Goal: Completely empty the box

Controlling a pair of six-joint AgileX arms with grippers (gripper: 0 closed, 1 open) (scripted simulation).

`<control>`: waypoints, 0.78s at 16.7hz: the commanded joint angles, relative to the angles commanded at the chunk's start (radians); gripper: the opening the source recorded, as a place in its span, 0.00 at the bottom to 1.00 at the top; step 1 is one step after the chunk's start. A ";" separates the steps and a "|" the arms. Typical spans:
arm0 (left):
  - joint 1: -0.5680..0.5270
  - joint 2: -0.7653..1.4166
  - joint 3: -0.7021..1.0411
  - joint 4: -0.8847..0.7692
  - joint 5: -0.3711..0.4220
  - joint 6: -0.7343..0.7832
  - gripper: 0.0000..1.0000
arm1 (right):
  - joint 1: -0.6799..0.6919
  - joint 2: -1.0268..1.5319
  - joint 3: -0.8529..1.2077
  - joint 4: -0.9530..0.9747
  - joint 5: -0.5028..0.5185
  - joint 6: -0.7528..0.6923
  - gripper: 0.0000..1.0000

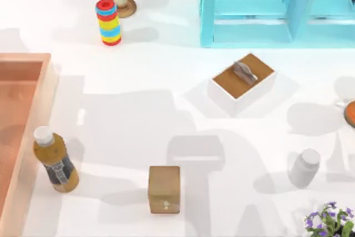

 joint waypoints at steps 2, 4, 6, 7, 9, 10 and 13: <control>0.005 0.000 -0.003 0.002 0.001 0.001 0.00 | 0.000 0.000 0.000 0.000 0.000 0.000 1.00; -0.008 0.006 0.002 0.010 -0.002 -0.004 0.00 | 0.000 0.000 0.000 0.000 0.000 0.000 1.00; -0.059 0.031 0.022 0.035 -0.014 -0.022 0.00 | 0.000 0.000 0.000 0.000 0.000 0.000 1.00; -0.098 0.049 0.036 0.053 -0.019 -0.033 0.00 | 0.000 0.000 0.000 0.000 0.000 0.000 1.00; -0.194 0.089 0.065 0.094 -0.027 -0.064 0.00 | 0.000 0.000 0.000 0.000 0.000 0.000 1.00; -0.247 0.109 0.077 0.116 -0.027 -0.087 0.00 | 0.000 0.000 0.000 0.000 0.000 0.000 1.00; -0.402 0.163 0.089 0.179 -0.014 -0.191 0.00 | 0.000 0.000 0.000 0.000 0.000 0.000 1.00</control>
